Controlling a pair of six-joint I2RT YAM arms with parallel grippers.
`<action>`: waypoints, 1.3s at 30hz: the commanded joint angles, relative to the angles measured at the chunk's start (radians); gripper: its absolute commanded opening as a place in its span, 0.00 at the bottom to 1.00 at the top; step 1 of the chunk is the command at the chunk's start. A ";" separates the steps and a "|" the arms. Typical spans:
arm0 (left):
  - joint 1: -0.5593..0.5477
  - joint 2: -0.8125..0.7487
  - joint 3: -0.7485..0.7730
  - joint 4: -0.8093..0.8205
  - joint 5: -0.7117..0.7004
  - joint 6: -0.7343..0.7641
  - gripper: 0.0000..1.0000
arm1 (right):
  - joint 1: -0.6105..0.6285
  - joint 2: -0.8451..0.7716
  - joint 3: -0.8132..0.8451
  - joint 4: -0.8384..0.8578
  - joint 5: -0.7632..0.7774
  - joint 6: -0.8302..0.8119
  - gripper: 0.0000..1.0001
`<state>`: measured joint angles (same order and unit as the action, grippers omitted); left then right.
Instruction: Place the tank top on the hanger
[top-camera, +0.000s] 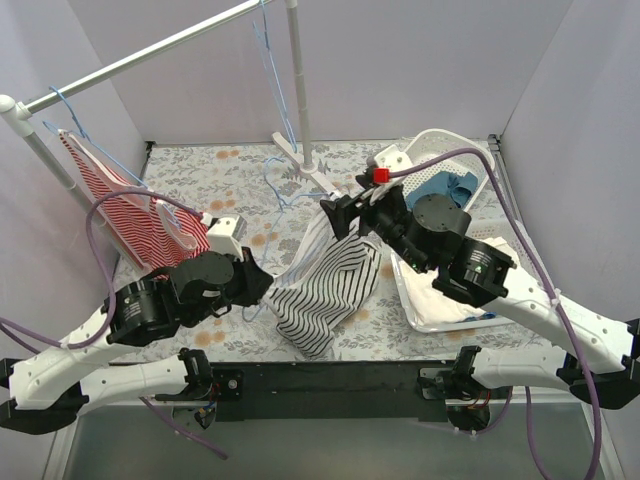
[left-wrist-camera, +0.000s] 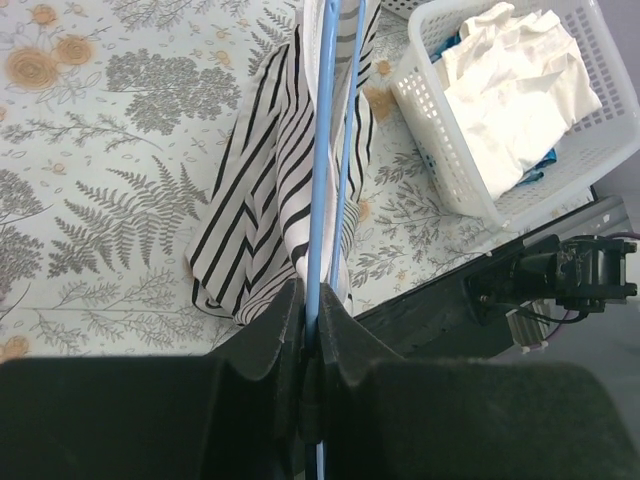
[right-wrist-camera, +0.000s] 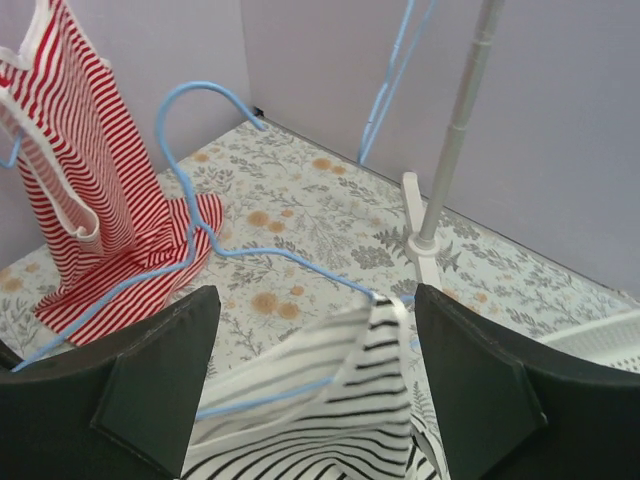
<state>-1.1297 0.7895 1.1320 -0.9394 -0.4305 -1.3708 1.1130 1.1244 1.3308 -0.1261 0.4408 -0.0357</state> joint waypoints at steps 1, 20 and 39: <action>-0.001 -0.036 0.055 -0.114 -0.088 -0.062 0.00 | 0.001 -0.078 -0.047 0.042 0.165 0.074 0.87; 0.027 0.333 0.540 -0.450 -0.539 -0.134 0.00 | 0.001 -0.075 -0.041 -0.023 0.116 0.172 0.88; 0.298 0.594 0.825 -0.179 -0.781 0.283 0.00 | 0.001 -0.063 0.031 -0.106 0.092 0.175 0.88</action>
<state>-0.8371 1.3926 1.8809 -1.2442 -1.0870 -1.2163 1.1130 1.0565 1.2976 -0.2386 0.5388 0.1360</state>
